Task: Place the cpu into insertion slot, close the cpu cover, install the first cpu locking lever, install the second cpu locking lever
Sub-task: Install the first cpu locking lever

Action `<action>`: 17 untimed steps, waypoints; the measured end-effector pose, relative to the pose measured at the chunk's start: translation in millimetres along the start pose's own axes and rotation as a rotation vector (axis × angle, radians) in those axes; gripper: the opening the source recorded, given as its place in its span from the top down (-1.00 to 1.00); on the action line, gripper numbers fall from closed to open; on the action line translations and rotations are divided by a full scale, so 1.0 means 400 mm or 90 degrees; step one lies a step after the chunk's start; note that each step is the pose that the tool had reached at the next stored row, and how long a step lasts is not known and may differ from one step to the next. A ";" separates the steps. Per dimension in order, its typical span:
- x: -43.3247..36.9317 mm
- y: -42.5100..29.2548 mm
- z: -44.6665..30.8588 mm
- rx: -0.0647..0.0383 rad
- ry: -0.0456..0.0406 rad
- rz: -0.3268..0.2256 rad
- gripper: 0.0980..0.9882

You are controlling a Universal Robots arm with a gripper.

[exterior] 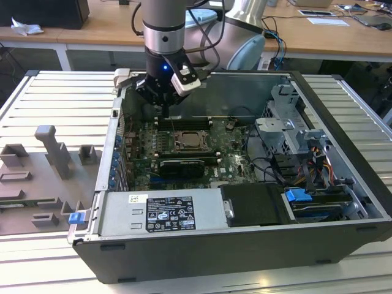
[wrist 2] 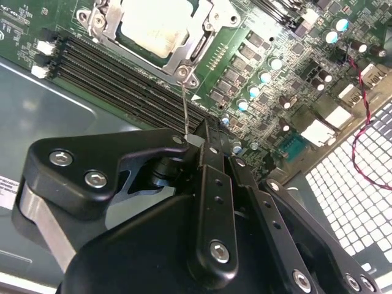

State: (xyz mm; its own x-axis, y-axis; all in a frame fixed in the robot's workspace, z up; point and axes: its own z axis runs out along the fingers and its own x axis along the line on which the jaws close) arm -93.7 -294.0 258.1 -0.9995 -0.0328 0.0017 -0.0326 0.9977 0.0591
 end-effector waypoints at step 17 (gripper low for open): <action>-0.014 -0.001 0.005 0.000 -0.0001 0.000 0.98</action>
State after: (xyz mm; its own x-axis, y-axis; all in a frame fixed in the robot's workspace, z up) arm -87.9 -293.9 256.2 -0.9995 -0.0327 0.0016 -0.0325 0.9977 0.0593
